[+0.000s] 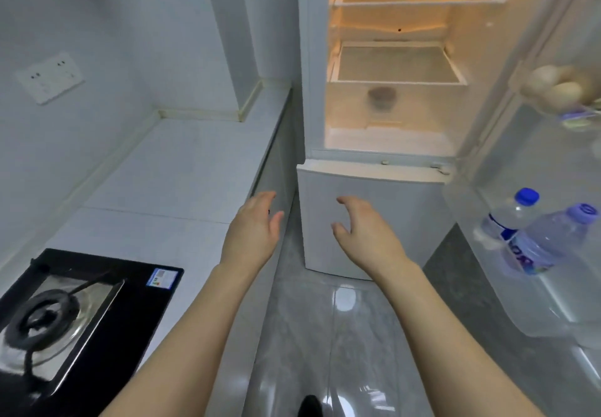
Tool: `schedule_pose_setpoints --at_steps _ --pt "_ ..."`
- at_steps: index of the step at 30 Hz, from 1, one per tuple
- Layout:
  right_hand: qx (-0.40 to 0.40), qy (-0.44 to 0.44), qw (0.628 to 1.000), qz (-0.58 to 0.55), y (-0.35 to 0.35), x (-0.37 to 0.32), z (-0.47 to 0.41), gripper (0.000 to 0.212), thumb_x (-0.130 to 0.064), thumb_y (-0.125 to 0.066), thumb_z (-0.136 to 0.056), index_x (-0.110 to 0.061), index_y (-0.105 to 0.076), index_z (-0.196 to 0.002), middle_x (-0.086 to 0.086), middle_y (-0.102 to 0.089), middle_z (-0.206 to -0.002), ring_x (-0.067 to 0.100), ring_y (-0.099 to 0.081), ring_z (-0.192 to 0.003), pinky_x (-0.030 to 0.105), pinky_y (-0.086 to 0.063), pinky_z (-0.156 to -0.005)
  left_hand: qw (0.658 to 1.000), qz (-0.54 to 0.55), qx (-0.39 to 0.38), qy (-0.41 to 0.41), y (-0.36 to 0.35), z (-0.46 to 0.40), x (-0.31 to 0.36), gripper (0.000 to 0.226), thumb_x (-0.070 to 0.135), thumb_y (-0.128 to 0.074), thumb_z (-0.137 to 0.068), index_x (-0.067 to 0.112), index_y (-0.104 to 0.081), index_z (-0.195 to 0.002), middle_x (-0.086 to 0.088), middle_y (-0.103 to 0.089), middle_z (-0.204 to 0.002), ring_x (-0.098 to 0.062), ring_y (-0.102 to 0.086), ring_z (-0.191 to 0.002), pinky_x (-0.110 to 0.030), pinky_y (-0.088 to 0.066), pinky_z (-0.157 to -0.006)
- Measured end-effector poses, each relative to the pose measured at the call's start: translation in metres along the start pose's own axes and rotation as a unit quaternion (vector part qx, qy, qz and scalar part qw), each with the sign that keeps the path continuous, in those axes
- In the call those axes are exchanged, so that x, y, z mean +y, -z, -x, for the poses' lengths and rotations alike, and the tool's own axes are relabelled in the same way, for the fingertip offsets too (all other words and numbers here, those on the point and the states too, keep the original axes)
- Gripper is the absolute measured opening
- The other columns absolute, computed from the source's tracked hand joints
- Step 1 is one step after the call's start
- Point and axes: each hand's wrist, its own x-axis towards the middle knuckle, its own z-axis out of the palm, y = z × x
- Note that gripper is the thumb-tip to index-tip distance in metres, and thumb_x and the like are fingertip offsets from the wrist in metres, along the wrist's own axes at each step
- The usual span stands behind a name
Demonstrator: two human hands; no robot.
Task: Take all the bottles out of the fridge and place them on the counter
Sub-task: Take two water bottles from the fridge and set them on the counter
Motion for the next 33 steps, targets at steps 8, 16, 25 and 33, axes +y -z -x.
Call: schedule_pose_setpoints --at_steps 8,16,25,33 --pt "0.037 -0.054 0.998 0.007 0.050 0.069 -0.011 0.050 -0.022 -0.050 -0.096 -0.013 -0.038 -0.144 0.005 -0.042 -0.147 0.022 -0.042 -0.133 0.034 -0.034 -0.107 0.998 0.020 -0.039 -0.050 -0.045 -0.049 0.073 0.042 0.019 -0.056 -0.097 0.007 -0.050 -0.136 -0.009 -0.054 -0.137 -0.025 -0.051 -0.123 -0.028 -0.036 -0.100" --pt "0.242 0.000 0.970 0.005 0.112 0.139 0.014 0.036 -0.004 -0.057 -0.083 -0.004 -0.059 -0.119 0.012 -0.062 -0.118 0.030 -0.057 -0.109 0.036 -0.042 -0.094 0.995 0.029 -0.062 -0.078 -0.094 -0.054 0.156 0.043 0.022 -0.055 -0.097 0.010 -0.049 -0.138 -0.006 -0.052 -0.140 -0.027 -0.052 -0.121 -0.030 -0.037 -0.098" --pt "0.306 -0.161 0.938 0.035 0.147 0.210 0.041 0.043 -0.025 -0.051 -0.087 -0.004 -0.053 -0.125 0.015 -0.062 -0.110 0.035 -0.057 -0.105 0.040 -0.044 -0.089 0.986 0.042 -0.092 -0.131 -0.145 -0.055 0.228 0.045 0.026 -0.052 -0.099 0.012 -0.046 -0.141 -0.002 -0.048 -0.145 -0.019 -0.044 -0.132 -0.025 -0.031 -0.104" --pt "0.318 -0.251 0.909 -0.097 0.140 0.235 0.055 0.030 -0.022 -0.052 -0.096 -0.005 -0.055 -0.120 0.015 -0.060 -0.120 0.033 -0.054 -0.112 0.034 -0.041 -0.086 0.980 0.067 -0.112 -0.148 -0.171 -0.058 0.258 0.043 0.028 -0.051 -0.099 0.013 -0.048 -0.140 -0.001 -0.051 -0.142 -0.017 -0.046 -0.130 -0.026 -0.033 -0.104"
